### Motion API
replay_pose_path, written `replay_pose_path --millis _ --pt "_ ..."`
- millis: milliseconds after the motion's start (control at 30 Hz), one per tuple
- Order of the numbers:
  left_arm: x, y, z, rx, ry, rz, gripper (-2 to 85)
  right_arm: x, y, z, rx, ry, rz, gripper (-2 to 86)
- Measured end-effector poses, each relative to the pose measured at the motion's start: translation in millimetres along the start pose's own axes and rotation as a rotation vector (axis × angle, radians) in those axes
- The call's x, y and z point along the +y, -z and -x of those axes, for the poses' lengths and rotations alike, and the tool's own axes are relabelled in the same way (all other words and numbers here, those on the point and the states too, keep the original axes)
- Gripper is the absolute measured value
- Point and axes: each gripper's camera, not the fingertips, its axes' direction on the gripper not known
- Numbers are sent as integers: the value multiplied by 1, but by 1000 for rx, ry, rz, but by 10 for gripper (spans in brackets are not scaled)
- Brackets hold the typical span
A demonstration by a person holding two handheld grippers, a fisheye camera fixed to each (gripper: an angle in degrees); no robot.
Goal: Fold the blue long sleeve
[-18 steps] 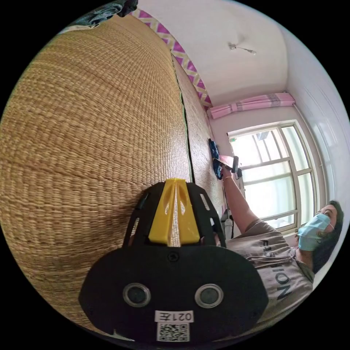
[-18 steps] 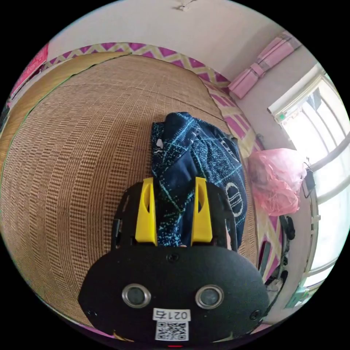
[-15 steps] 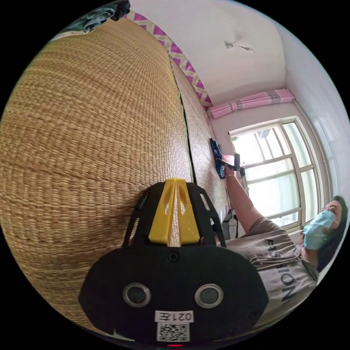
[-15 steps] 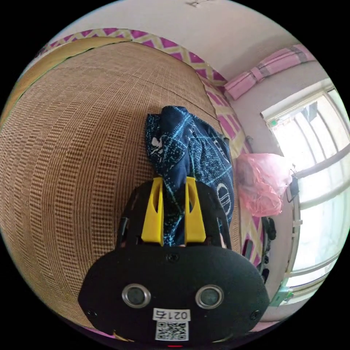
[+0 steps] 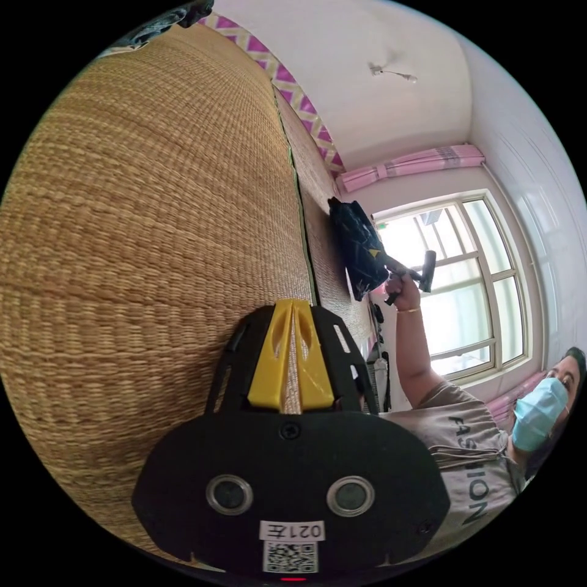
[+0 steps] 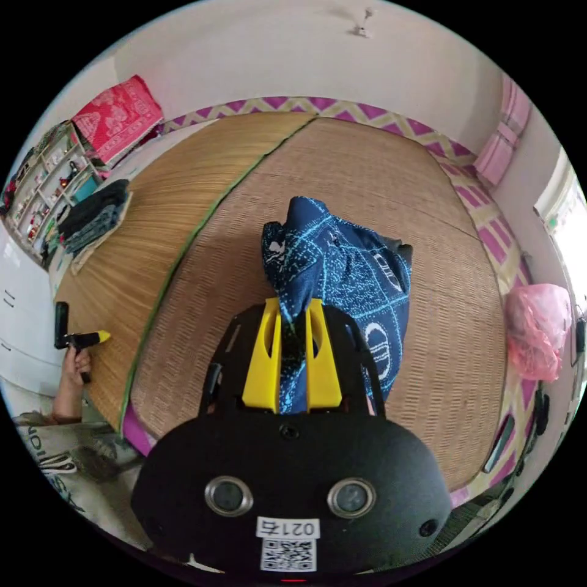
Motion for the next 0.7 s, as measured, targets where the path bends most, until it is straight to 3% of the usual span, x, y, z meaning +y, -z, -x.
replay_pose_path --millis 167,333,533,700 --pt "-3 16 4 5 -1 3 -10 1 -3 140 -289 70 31 63" --pt "0 39 9 38 -15 -69 -10 -3 -12 212 -489 12 36 72" --pt "1 62 4 42 -112 -112 -9 21 20 224 -516 44 -13 79" --pt "4 75 -9 40 -242 -133 -7 45 59 263 -348 176 -53 79"
